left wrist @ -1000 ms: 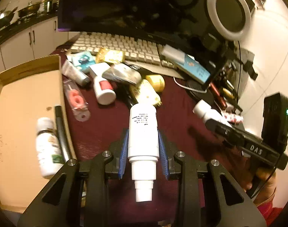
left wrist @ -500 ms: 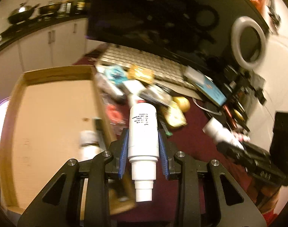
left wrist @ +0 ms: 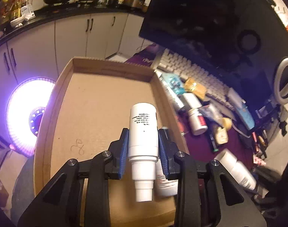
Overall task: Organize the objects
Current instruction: 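Carry the spray bottle and pill bottle over the tray with both grippers, then release both bottles into the tray, opening both grippers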
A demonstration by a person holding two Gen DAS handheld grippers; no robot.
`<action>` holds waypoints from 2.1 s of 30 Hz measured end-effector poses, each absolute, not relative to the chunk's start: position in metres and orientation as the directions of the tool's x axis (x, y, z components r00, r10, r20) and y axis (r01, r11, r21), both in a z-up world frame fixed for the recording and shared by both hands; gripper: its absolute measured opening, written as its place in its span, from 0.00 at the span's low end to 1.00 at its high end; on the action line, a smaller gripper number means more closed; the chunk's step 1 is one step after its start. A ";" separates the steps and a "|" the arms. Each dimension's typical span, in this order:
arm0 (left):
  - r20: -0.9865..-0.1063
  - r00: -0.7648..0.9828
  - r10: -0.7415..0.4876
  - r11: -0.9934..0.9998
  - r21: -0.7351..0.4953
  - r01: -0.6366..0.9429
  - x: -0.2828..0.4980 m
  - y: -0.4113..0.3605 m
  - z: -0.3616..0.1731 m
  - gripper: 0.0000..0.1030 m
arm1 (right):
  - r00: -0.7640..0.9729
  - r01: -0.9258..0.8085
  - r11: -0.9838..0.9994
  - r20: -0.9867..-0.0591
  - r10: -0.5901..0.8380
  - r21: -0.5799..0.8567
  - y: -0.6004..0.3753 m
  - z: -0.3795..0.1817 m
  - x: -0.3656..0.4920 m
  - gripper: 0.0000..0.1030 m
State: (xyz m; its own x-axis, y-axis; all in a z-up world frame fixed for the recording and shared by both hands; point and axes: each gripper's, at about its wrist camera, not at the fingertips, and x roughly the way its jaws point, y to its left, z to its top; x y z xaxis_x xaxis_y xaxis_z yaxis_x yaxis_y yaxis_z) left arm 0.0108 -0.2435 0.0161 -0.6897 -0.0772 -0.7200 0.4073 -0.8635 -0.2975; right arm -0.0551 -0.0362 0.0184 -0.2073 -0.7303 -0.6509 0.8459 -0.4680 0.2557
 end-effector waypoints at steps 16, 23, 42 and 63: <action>-0.776 -0.630 -0.036 -0.870 -0.286 0.402 -0.001 -0.259 -0.013 0.28 | -0.065 0.802 -0.461 -0.711 -0.701 0.381 -0.152 -0.003 -0.125 0.33; -0.792 -0.610 -0.019 -0.901 -0.252 0.354 -0.007 -0.255 -0.017 0.28 | -0.070 0.801 -0.481 -0.741 -0.668 0.357 -0.175 -0.019 -0.133 0.33; -0.825 -0.564 0.027 -0.893 -0.274 0.358 -0.004 -0.253 -0.015 0.36 | -0.166 0.802 -0.515 -0.716 -0.679 0.302 -0.152 -0.008 -0.126 0.47; -0.732 -0.668 0.131 -0.900 -0.371 0.230 -0.025 -0.172 0.023 0.76 | -0.467 0.574 -0.746 -0.614 -0.636 0.337 0.080 0.010 -0.130 0.77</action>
